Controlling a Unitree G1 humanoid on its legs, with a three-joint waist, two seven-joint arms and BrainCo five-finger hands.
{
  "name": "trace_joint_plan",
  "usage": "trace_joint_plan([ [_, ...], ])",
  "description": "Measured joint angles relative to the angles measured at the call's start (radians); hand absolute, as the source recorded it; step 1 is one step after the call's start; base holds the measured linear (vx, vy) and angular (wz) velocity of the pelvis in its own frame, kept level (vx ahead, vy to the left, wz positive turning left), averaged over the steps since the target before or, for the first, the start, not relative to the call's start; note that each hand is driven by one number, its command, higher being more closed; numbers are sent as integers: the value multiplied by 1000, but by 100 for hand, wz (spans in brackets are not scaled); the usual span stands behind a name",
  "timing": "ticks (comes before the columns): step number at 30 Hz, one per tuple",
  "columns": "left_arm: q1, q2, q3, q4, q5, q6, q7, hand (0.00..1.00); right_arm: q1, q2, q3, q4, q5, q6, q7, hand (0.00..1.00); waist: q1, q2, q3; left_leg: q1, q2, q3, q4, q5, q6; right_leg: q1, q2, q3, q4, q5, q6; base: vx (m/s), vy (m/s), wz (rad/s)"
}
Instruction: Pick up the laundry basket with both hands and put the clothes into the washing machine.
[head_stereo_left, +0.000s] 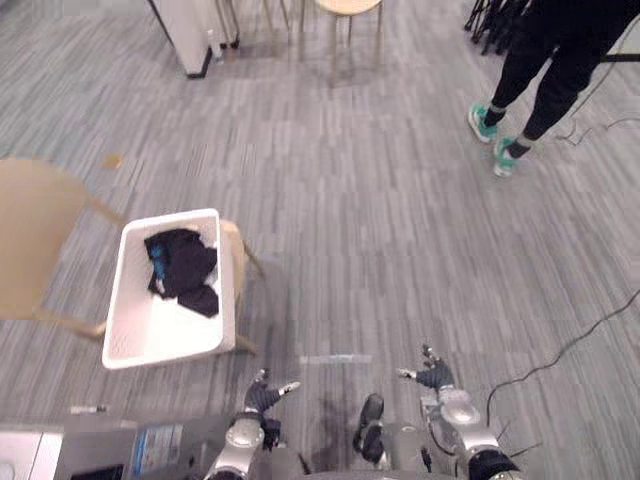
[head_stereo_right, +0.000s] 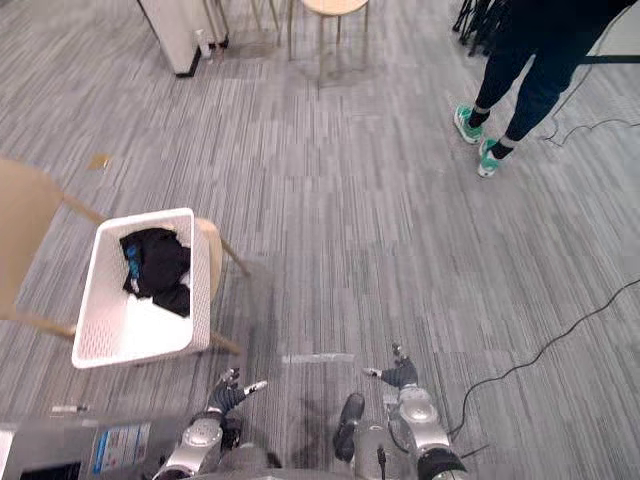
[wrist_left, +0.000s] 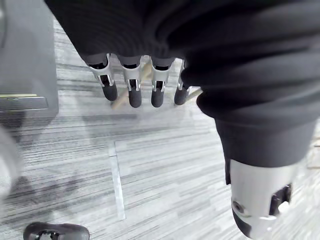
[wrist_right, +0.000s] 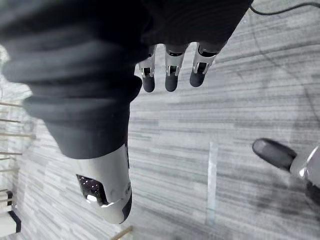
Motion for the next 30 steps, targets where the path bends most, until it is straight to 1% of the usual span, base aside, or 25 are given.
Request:
trace_joint_plan([
  [2,14,2,7,-14,-6,-3,0,0,-5,0,-1,0,0,-1,0,0,21,1,5,-72,-25,-34,-131,14,-9,27,-1,27,-20,-4,22,190,80,-45],
  [3,16,0,16,-25,-12,-4,1,0,-14,-4,-2,0,0,-2,0,0,36,9,12,-111,-41,-48,-252,69,-6,50,-4,34,-37,-4,38,196,134,-49],
  [4,16,-1,18,-28,-17,-6,1,0,-15,-4,0,1,0,-3,0,0,56,4,18,-101,-54,-44,-333,162,-7,73,-11,51,-63,-2,60,206,148,-53],
  [6,18,1,17,-26,-17,-6,1,0,-23,-2,5,-3,0,-4,0,0,78,14,10,-70,-68,-6,-391,246,14,114,-17,79,-114,3,96,354,210,-41],
  [7,15,2,18,-25,-17,-4,0,0,-42,-1,5,-3,0,-4,-1,0,75,17,10,-65,-76,3,-383,241,37,120,-27,94,-121,20,118,426,263,-19],
  [8,14,-2,20,-30,-19,-3,0,0,-56,-1,7,-2,0,-4,-1,0,77,15,13,-71,-80,4,-329,225,89,133,-32,107,-133,55,113,254,194,-3],
  [9,14,-2,21,-35,-26,-2,0,0,-59,0,18,-2,0,-4,-1,0,81,12,15,-74,-80,6,-293,210,106,151,-38,112,-139,61,116,308,262,-4],
  [10,16,-4,21,-37,-38,-3,0,0,-57,4,38,4,-2,-4,-1,0,96,7,13,-64,-102,1,-252,164,109,174,-60,123,-100,39,153,285,276,-13],
  [11,28,-14,14,-37,-46,-2,-1,0,-51,-1,40,20,-8,-5,0,0,100,20,1,-5,-107,-15,-292,107,125,157,-84,129,32,-25,204,344,346,-2],
  [12,26,-10,8,-30,-47,1,0,0,-57,-1,35,25,-13,-5,0,0,97,10,-1,32,-138,-24,-307,94,133,112,-135,142,207,-79,223,276,286,14],
  [13,25,-6,3,-24,-46,1,1,0,-54,1,30,26,-16,-4,0,0,92,3,1,58,-157,-33,-320,89,141,73,-174,144,338,-88,225,311,288,72],
  [14,26,4,-11,-24,-46,3,0,0,-45,7,17,38,-20,-1,0,0,78,-16,-1,125,-202,-80,-353,85,156,4,-255,141,592,-40,195,362,228,123],
  [15,28,10,-33,-22,-45,11,0,0,-34,8,14,45,-19,3,1,0,66,-19,-1,176,-220,-132,-364,80,171,-22,-293,138,724,-44,191,400,186,144],
  [17,31,12,-41,-24,-44,18,0,0,-23,6,12,43,-19,-1,0,0,69,-11,-5,209,-224,-220,-375,79,172,-38,-300,112,771,-103,167,413,49,155],
  [19,24,11,-43,-26,-43,21,2,0,-24,5,-4,39,-15,-4,1,0,73,-7,-6,221,-220,-346,-391,80,171,-70,-253,91,655,-144,152,426,-66,175],
  [20,15,10,-43,-26,-41,22,2,0,-25,-1,-8,34,-8,-6,0,0,73,3,-1,223,-212,-423,-403,79,170,-93,-200,134,543,-156,155,438,-212,186],
  [21,12,5,-44,-25,-41,24,3,0,-23,-14,-8,33,-6,-6,0,0,73,8,2,229,-191,-502,-412,77,157,-135,-108,266,413,-153,159,357,-220,201],
  [22,11,4,-50,-24,-40,25,3,0,-18,-20,-12,31,1,-7,-2,0,73,15,6,230,-187,-551,-411,79,140,-157,-56,364,320,-134,178,349,-244,182],
  [23,13,4,-51,-23,-36,26,3,0,-7,-23,-17,31,2,-7,-4,0,74,10,6,232,-197,-592,-405,77,124,-156,-33,454,224,-88,190,397,-312,201],
  [24,19,11,-51,-24,-34,25,3,0,26,-14,-24,31,3,-7,-7,0,75,-33,-5,237,-245,-660,-385,55,87,-152,-46,559,92,68,200,473,-422,216],
  [25,12,12,-34,-15,-31,27,4,0,47,-13,-29,24,4,-4,-6,0,82,-39,4,233,-258,-723,-356,14,60,-157,-73,521,132,80,187,459,-414,202],
  [27,14,-28,-19,-48,-31,29,4,0,64,-23,-49,-49,11,-2,-12,0,101,5,-21,175,-226,-718,-318,26,36,-153,-77,446,144,31,175,284,-285,146],
  [28,11,-45,-17,-53,-32,25,10,0,69,-20,-48,-86,11,-4,-11,0,95,17,-28,143,-202,-716,-309,31,25,-141,-78,379,137,19,157,242,-249,140],
  [29,3,-54,-18,-54,-32,25,10,0,70,-16,-49,-105,12,-5,-12,0,97,17,-28,126,-190,-708,-304,38,12,-134,-82,341,137,12,146,187,-228,171],
  [30,-10,-71,-17,-67,-33,25,13,0,77,-7,-51,-135,13,-6,-22,0,105,9,-25,104,-170,-677,-305,58,-19,-110,-94,264,140,-5,130,132,-192,187],
])
